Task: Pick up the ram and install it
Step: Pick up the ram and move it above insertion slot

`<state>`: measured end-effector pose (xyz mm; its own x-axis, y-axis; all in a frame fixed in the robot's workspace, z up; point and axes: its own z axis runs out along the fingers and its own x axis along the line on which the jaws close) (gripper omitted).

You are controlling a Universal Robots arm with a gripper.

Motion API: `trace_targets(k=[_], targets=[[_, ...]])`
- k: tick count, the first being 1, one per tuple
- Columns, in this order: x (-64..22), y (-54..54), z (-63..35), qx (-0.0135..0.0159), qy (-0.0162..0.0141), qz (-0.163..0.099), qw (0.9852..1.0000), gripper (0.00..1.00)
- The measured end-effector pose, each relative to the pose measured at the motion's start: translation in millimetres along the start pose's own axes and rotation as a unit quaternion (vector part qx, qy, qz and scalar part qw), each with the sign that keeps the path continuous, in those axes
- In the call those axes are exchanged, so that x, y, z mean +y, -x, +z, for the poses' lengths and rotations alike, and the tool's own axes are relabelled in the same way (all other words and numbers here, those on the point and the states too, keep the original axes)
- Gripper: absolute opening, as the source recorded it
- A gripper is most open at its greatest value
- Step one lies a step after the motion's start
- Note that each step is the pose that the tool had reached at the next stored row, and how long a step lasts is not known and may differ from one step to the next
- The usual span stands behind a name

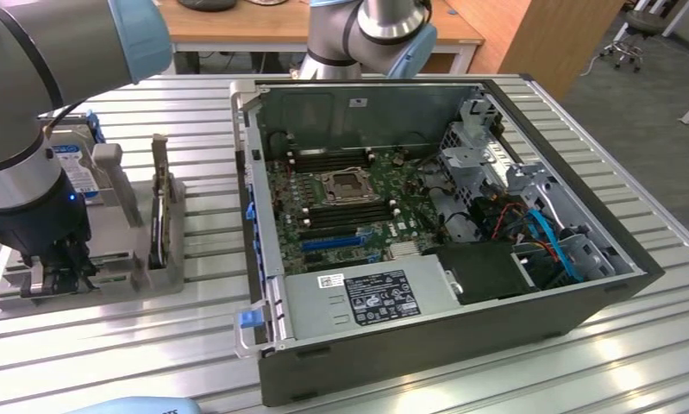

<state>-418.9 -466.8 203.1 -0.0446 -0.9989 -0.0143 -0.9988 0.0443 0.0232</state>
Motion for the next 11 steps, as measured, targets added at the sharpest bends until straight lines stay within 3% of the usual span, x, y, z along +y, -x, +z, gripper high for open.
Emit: trace_targets(k=[11], targets=[[-0.1, -0.1, 4.6, 0.0000, 0.0000, 0.000, 1.0000, 0.29]])
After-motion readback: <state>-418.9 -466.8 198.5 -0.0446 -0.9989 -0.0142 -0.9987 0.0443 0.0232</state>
